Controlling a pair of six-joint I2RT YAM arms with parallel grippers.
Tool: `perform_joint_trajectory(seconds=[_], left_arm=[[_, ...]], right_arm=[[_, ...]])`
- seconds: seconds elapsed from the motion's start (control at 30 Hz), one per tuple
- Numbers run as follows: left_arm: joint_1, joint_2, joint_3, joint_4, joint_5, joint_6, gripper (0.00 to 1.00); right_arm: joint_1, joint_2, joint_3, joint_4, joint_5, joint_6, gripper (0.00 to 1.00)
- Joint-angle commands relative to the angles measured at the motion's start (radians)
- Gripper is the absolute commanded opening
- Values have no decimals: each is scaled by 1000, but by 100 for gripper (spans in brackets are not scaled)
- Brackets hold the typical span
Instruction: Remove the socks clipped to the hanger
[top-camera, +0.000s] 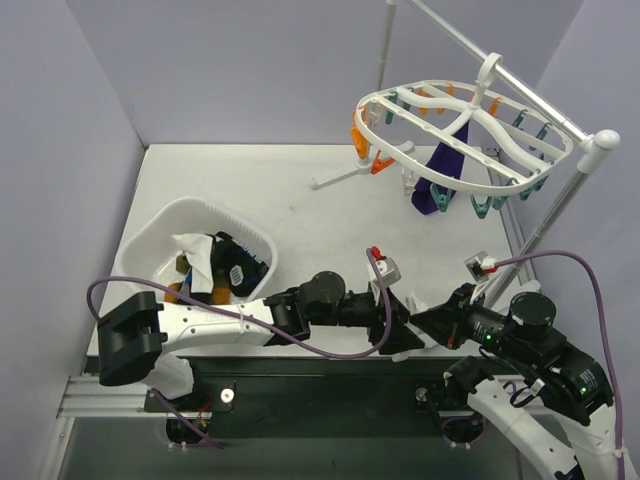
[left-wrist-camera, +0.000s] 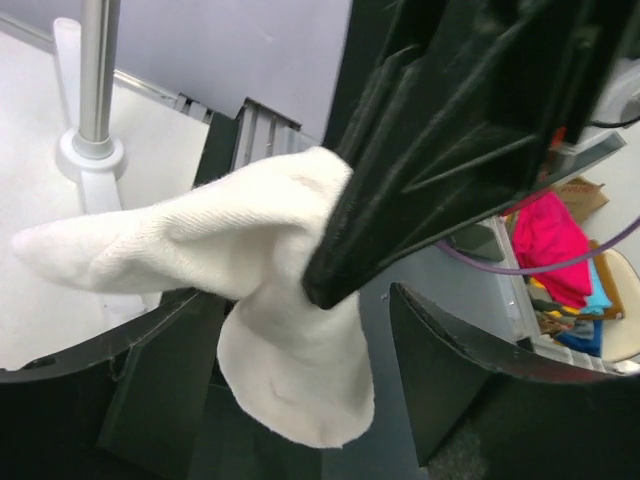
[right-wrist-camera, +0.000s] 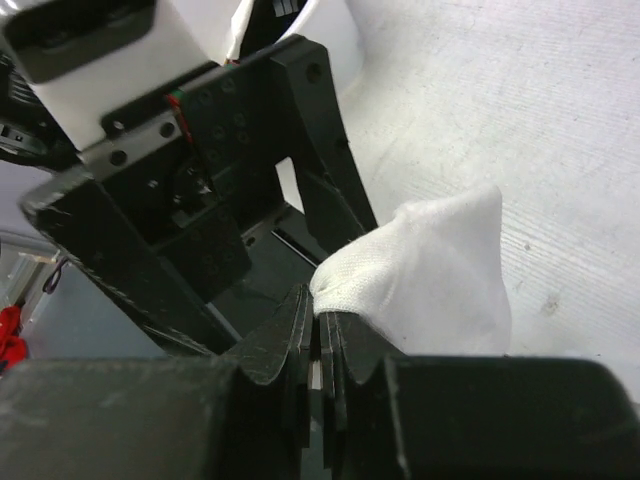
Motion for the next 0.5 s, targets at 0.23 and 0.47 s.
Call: perform_joint_trajectory(seconds=[0.23,0.47], left_arm=[[11,8,98,-165,-172,43,0],[162,-149,10,-321,-204,8,0]], right_arm=[[4,-6,-1,56,3,25,13],[4,24,-3,44,51,25,67]])
